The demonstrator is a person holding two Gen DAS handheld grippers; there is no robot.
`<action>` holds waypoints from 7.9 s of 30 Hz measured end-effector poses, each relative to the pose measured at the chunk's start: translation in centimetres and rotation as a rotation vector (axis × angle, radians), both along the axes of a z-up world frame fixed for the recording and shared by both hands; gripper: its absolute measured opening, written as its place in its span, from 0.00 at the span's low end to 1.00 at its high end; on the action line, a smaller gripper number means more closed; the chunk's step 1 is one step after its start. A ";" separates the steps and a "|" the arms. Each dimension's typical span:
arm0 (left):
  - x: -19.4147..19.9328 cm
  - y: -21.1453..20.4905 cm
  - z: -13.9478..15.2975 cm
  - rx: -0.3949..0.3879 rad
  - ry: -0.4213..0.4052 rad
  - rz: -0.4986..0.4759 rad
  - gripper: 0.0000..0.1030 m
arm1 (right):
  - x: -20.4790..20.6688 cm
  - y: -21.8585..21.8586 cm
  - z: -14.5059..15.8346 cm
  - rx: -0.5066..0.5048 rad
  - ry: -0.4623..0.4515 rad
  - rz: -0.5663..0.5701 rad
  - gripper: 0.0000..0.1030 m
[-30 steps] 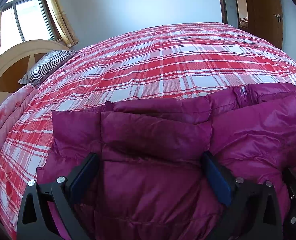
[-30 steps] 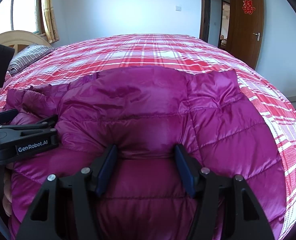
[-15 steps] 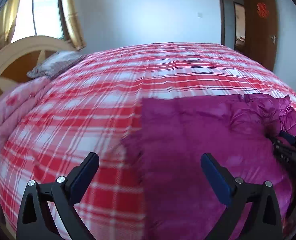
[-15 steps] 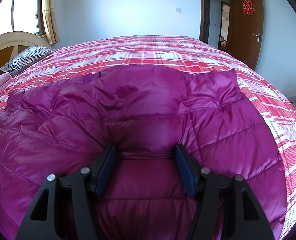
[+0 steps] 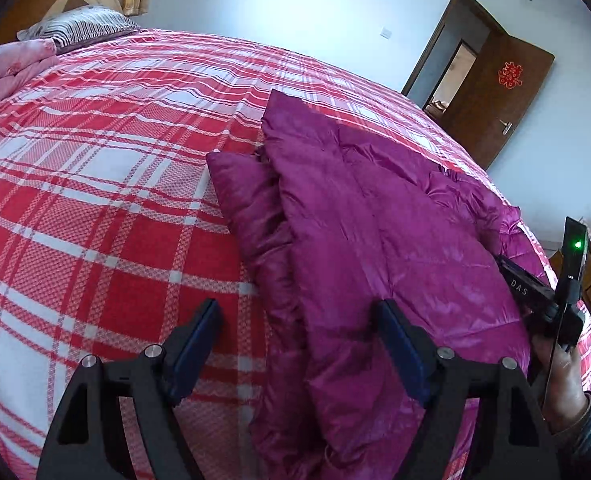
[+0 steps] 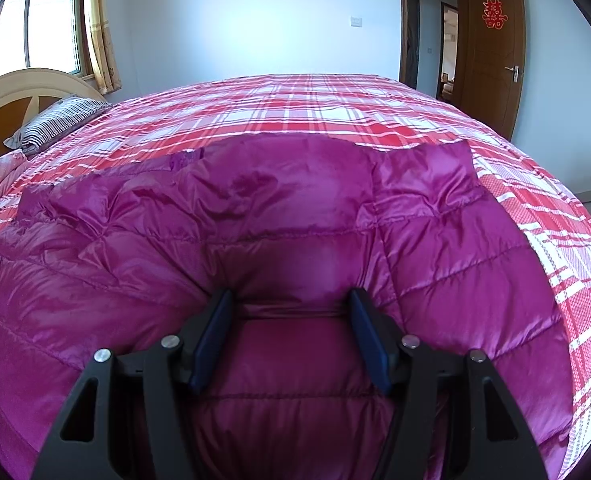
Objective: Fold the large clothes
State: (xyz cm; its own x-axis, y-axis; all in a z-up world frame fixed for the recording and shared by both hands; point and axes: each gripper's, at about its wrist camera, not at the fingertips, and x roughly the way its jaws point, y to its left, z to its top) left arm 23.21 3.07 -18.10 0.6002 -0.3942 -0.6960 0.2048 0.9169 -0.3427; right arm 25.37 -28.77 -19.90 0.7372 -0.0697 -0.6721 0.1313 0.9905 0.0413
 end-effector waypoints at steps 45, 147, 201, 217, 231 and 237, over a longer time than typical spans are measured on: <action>-5.6 -26.0 13.7 0.188 -0.399 -0.525 0.11 | -9.4 -13.4 4.5 0.543 -0.283 -0.099 0.81; 6.1 -28.3 3.9 0.380 -0.224 -0.108 0.99 | 0.2 -17.5 1.0 0.424 -0.003 -0.336 0.87; 12.6 -30.2 0.3 0.389 -0.017 -0.021 1.00 | 1.6 -17.4 0.5 0.400 0.069 -0.339 0.92; 8.5 -21.5 2.1 0.043 0.071 -0.115 0.99 | -3.4 -22.1 1.4 0.716 -0.033 -0.249 0.88; 3.1 -21.8 1.2 -0.136 0.022 -0.335 0.61 | -4.3 -20.2 0.4 0.691 0.055 -0.015 0.41; 1.3 -20.5 4.2 -0.046 -0.091 -0.341 0.37 | -4.5 -19.3 1.0 0.755 0.028 0.036 0.26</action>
